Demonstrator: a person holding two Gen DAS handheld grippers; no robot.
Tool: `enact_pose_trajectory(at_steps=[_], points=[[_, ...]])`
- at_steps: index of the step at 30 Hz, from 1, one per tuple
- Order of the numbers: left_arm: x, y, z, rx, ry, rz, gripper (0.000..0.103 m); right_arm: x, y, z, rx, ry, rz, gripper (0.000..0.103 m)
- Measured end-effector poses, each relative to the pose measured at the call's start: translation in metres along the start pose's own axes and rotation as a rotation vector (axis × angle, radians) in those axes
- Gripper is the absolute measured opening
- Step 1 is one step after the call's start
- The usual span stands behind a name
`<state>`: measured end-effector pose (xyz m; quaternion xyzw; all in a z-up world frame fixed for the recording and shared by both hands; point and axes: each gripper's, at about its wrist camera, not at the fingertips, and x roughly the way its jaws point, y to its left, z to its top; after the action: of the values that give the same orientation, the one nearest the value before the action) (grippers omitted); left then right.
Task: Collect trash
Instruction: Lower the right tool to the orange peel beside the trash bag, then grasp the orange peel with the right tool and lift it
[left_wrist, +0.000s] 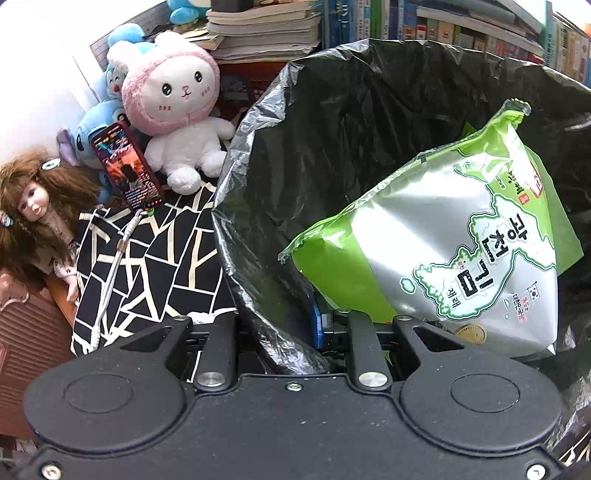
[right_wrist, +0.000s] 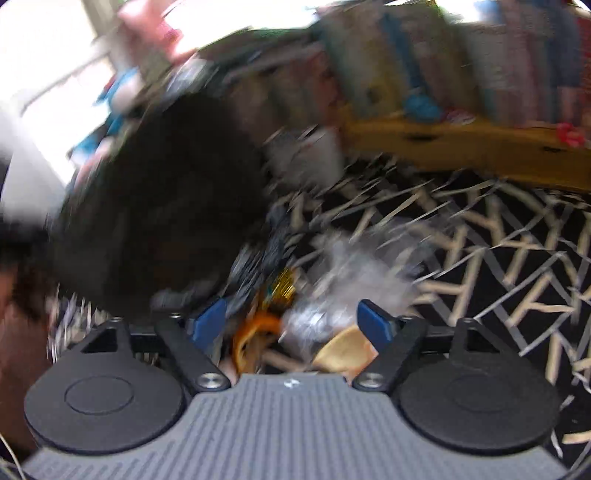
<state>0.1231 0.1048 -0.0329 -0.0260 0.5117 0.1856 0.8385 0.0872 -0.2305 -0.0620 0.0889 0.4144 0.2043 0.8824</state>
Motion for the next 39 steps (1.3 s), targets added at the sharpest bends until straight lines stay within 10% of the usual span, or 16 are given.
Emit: enact_pose_trajectory(at_steps=[13, 15, 16, 39], points=[[0.000, -0.004, -0.001, -0.035, 0.006, 0.042, 0.021, 0.111, 0.046, -0.024, -0.204, 0.123, 0.072, 0.072], [-0.001, -0.005, 0.000, -0.035, 0.007, 0.046, 0.021, 0.122, 0.047, -0.026, -0.210, 0.141, 0.068, 0.053], [-0.001, -0.005, 0.000, -0.035, 0.007, 0.046, 0.021, 0.126, 0.046, -0.027, -0.198, 0.155, 0.056, 0.026], [-0.003, -0.007, -0.005, -0.020, 0.004, 0.037, 0.021, 0.006, -0.019, 0.001, 0.107, -0.096, 0.112, 0.017]])
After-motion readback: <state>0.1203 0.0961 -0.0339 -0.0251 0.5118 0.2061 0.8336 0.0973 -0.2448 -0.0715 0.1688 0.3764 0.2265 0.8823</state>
